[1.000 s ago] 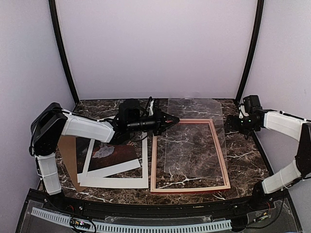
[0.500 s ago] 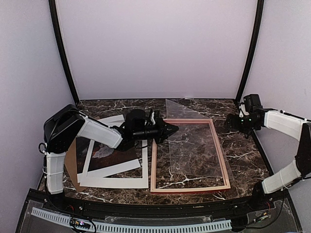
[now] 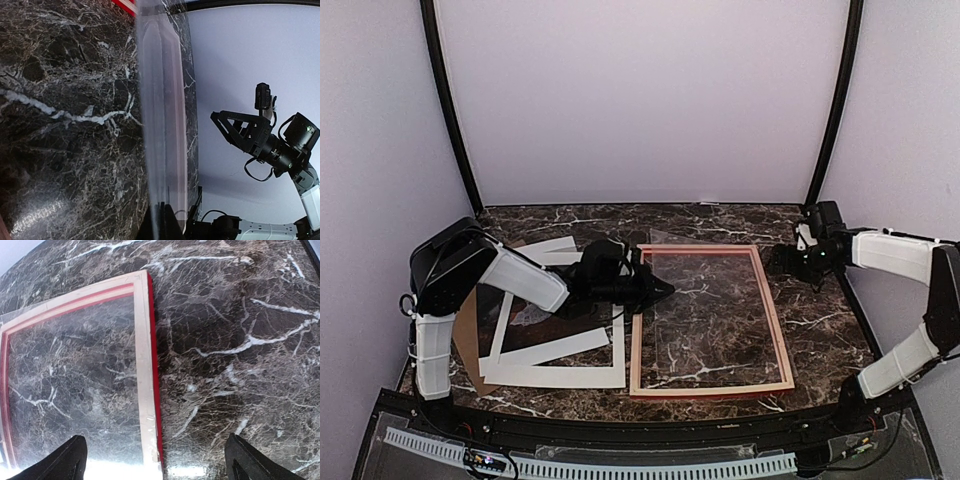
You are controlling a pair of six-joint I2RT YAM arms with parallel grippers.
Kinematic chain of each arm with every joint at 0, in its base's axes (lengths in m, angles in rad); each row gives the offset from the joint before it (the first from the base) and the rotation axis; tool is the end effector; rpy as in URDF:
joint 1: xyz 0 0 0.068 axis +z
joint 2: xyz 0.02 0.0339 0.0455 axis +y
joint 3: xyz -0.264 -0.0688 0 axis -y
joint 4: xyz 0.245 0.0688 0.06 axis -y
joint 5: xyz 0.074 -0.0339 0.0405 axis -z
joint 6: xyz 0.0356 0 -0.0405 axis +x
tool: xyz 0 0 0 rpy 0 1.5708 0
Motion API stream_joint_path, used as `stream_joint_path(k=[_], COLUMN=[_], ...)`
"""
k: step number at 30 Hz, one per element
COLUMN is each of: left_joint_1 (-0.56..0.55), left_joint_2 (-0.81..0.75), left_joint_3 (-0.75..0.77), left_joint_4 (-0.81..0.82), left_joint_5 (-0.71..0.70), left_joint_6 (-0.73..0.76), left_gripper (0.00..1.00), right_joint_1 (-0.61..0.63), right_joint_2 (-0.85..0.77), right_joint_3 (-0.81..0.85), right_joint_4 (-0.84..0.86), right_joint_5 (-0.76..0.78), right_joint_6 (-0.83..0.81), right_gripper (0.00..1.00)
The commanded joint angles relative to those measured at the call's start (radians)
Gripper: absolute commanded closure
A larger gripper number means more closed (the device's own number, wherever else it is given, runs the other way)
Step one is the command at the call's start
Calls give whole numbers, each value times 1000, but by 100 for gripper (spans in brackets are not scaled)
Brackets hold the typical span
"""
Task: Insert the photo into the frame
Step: Place the glass panel in the frame body.
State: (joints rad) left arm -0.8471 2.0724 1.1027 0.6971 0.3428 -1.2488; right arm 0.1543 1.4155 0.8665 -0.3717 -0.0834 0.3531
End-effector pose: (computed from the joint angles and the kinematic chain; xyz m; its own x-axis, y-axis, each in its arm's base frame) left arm 0.2814 -0.3365 0.1479 -0.9292 -0.2976 -0.2189 0.1221 0.3120 -0.9422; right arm 0.2819 0.0468 0.2105 -0.8082 0.2230 -0.5450 0.0815 0.9590 0.2715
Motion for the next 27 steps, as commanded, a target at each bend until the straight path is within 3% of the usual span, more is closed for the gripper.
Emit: stream_joint_path(k=[1, 27], left_joint_1=[-1, 16], left_joint_2=[-30, -29], left_joint_3=[11, 50], left_joint_4=[-81, -218], left_joint_5=[-9, -43], left_joint_6=[85, 199], left_gripper=[100, 100], right_joint_1=[34, 86], right_joint_2=[19, 67], right_joint_3=[-23, -64], right_joint_4=[45, 81], right_joint_5=[-15, -51], right_joint_6=[6, -6], right_gripper=[3, 6])
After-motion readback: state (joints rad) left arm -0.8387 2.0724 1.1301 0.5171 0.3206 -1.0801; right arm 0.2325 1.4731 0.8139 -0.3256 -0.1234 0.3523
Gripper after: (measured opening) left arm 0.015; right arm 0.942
